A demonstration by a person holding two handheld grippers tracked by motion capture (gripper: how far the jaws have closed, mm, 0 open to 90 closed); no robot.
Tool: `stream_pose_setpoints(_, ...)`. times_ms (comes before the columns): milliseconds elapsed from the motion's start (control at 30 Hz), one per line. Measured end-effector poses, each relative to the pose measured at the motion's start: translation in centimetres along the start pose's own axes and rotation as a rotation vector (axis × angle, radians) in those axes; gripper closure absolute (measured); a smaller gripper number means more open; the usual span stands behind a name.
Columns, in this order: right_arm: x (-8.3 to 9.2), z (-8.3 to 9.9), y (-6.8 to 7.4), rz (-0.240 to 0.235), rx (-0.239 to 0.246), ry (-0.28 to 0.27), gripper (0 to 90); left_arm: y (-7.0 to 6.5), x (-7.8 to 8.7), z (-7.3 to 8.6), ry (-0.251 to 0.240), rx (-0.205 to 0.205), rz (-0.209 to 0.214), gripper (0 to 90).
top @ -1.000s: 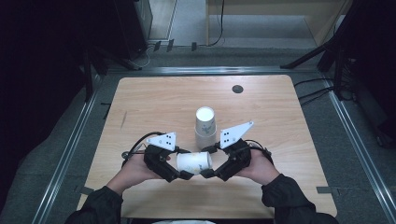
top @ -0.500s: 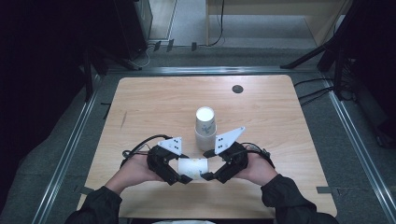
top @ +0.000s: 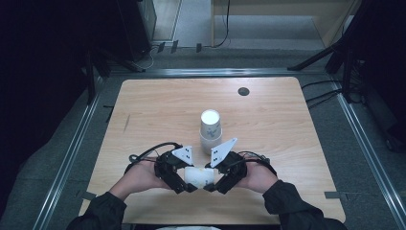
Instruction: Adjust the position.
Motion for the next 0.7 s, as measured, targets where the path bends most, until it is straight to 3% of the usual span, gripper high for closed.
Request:
stream_pose_setpoints(400, -1.6, -0.3, 0.2, -0.014, 0.026, 0.074, 33.9, -0.5, -0.5, -0.2, 0.042, -0.029, 0.003, 25.2)
stream_pose_setpoints(533, -1.4, -0.3, 0.2, -0.008, 0.043, 0.064, 34.3, -0.3, -0.4, -0.1, 0.010, -0.032, -0.001, 22.8)
stream_pose_setpoints(700, -0.4, -0.2, 0.1, 0.013, 0.043, 0.028, 34.2, -0.1, -0.1, 0.1, -0.028, -0.017, -0.016, 13.3)
Point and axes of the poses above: each handheld gripper's, and its own axes: x roughly backward along the jaws, z roughly out of its underside, y roughly to its left, the point moved 1 cm from there along -x, roughly forward along the jaws, and after that the axes turned 10 degrees about -z, right-handed, at the moved point
